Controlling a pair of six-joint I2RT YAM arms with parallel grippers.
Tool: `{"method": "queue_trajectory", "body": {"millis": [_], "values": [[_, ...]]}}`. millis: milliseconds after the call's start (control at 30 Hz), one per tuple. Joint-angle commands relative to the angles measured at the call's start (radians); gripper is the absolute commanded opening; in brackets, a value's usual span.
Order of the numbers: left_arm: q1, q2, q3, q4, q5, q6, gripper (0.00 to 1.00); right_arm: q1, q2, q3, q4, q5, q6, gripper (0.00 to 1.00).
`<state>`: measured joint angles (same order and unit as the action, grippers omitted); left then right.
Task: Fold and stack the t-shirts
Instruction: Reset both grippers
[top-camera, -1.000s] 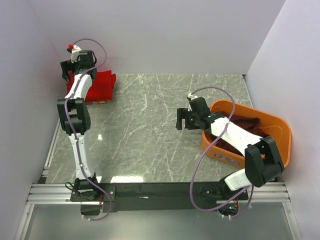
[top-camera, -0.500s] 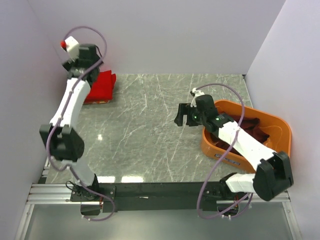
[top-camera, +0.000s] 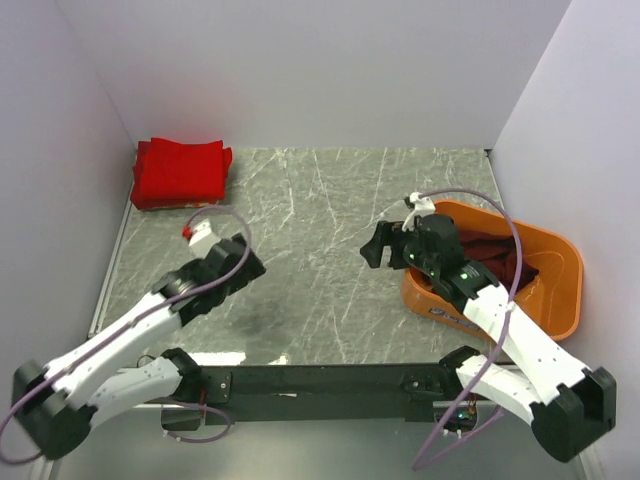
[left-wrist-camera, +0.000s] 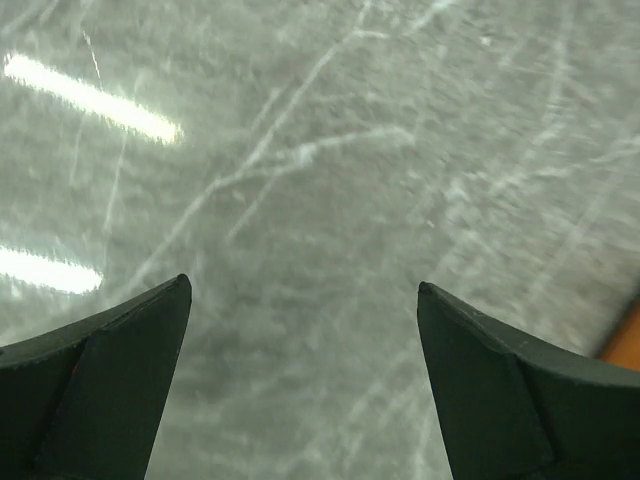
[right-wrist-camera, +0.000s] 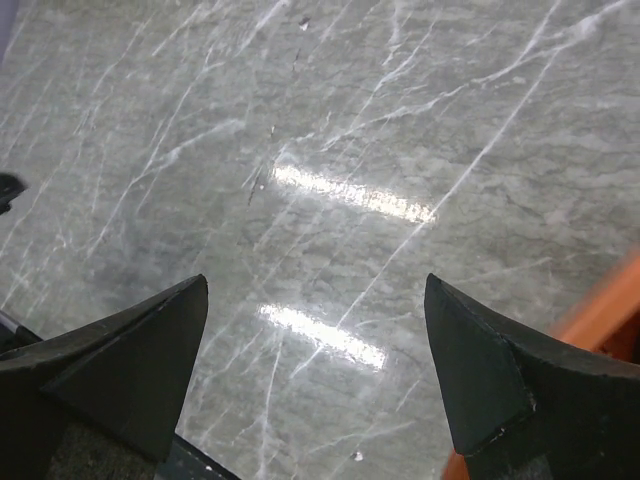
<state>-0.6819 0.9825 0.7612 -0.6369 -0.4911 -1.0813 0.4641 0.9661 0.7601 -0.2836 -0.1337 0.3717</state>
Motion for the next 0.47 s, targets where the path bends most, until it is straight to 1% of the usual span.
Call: {"method": "queue_trajectory", "body": {"millis": [0,33,100,200,300,433], "values": [[-0.044,-0.146,-0.046,-0.075,-0.033,-0.152,0.99,-0.002,-0.073,-0.041,0.018,0.063,0.018,0.95],[-0.045,-0.206,-0.057,-0.092,-0.037,-0.172,0.99,-0.002,-0.093,-0.056,0.021,0.081,0.025,0.95],[-0.047,-0.26,-0.083,-0.135,-0.059,-0.195,0.99,-0.002,-0.109,-0.068,0.024,0.121,0.048,0.96],[-0.047,-0.35,-0.111,-0.132,-0.069,-0.207,0.99,-0.001,-0.133,-0.082,0.03,0.118,0.049,0.96],[-0.047,-0.386,-0.122,-0.118,-0.069,-0.192,0.99,-0.002,-0.156,-0.103,0.063,0.092,0.026,0.96],[-0.047,-0.401,-0.115,-0.145,-0.105,-0.198,0.99,-0.002,-0.167,-0.111,0.083,0.103,0.032,0.96]]}}
